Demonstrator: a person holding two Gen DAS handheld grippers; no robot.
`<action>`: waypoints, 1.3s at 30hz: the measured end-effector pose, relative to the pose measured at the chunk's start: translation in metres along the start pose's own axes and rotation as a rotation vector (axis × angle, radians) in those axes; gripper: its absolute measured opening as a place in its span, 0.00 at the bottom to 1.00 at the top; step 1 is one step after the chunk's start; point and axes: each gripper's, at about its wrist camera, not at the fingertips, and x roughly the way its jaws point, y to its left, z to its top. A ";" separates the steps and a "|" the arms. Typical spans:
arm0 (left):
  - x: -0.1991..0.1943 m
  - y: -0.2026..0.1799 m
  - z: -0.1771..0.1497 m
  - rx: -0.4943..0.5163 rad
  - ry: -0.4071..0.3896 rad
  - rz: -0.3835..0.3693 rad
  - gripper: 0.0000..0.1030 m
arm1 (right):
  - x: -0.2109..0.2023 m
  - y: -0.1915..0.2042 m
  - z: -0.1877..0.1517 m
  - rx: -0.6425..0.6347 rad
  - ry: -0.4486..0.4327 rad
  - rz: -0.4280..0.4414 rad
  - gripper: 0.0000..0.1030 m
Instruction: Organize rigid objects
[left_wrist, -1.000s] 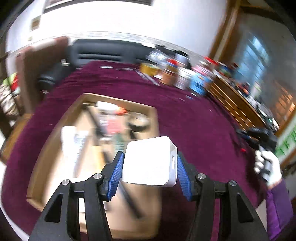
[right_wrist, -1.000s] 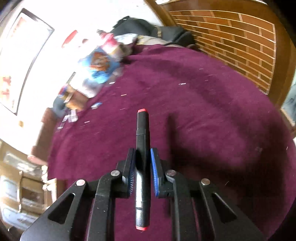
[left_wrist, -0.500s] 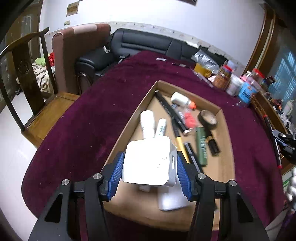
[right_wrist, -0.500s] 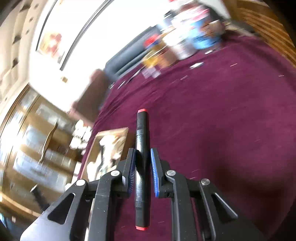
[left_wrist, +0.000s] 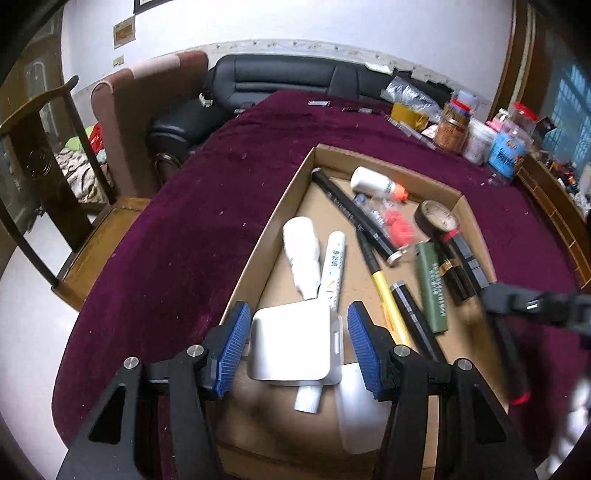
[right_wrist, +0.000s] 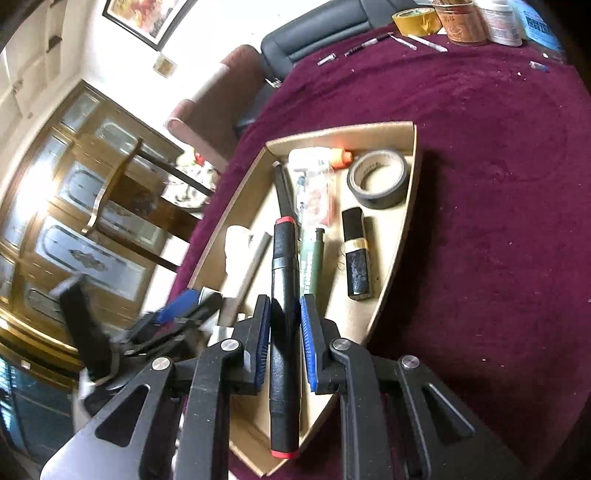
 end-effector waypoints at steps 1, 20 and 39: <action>-0.002 0.001 0.001 0.001 -0.008 -0.006 0.48 | 0.003 0.001 -0.001 -0.008 -0.006 -0.027 0.14; -0.109 -0.015 -0.007 -0.120 -0.475 0.225 0.99 | -0.021 0.012 -0.018 -0.098 -0.115 -0.072 0.31; -0.084 -0.068 -0.023 -0.089 -0.271 0.279 0.99 | -0.060 0.013 -0.084 -0.358 -0.385 -0.432 0.73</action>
